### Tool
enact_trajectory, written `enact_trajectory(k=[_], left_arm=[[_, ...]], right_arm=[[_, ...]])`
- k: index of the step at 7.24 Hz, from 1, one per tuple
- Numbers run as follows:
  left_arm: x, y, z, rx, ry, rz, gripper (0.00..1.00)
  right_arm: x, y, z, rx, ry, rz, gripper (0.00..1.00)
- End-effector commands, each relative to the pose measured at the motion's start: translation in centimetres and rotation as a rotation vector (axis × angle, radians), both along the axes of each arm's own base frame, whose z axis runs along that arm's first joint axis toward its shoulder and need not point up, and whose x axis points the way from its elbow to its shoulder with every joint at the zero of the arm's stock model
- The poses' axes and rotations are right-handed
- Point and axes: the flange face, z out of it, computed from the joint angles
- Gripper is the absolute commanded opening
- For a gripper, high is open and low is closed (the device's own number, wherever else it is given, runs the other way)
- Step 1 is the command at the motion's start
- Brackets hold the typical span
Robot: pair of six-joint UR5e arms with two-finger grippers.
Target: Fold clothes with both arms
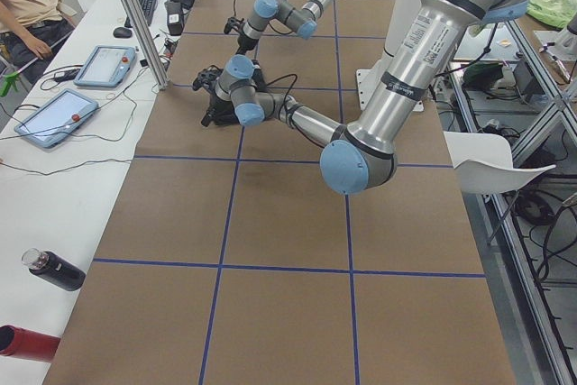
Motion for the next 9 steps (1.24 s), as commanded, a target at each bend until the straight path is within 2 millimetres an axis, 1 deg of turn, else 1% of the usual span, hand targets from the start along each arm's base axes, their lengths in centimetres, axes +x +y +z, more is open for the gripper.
enact_trajectory(k=[1,2,3,4,5,6,8,9], left_arm=[[-0.4,0.2,0.2,0.001,0.0,0.0,1.0],[-0.5,0.2,0.1,0.0,0.005,-0.002,1.0],[-0.5,0.2,0.2,-0.002,0.004,-0.004,1.0],[-0.5,0.2,-0.1,0.002,0.007,-0.004,1.0],[-0.5,0.2,-0.1,0.002,0.007,-0.004,1.0],[-0.5,0.2,-0.1,0.002,0.007,-0.004,1.0],[-0.6,0.2,-0.1,0.003,0.008,-0.004,1.0],[-1.0,0.4,-0.1,0.005,0.01,-0.007,1.0]], right_arm=[[-4.6,5.5,-1.1,-0.041,0.022,0.016,0.0],[-5.7,6.6,-1.0,-0.034,0.039,0.016,0.0],[-6.4,7.0,-0.3,-0.037,0.055,0.014,0.0],[-6.7,6.6,1.2,-0.034,0.087,0.032,0.0],[-5.9,5.3,1.3,-0.015,0.1,0.056,0.0],[-4.8,3.4,2.0,-0.016,0.11,0.087,0.0],[-2.9,0.2,2.6,0.008,0.129,0.166,0.0],[-2.5,-2.4,4.5,0.032,0.107,0.209,0.0]])
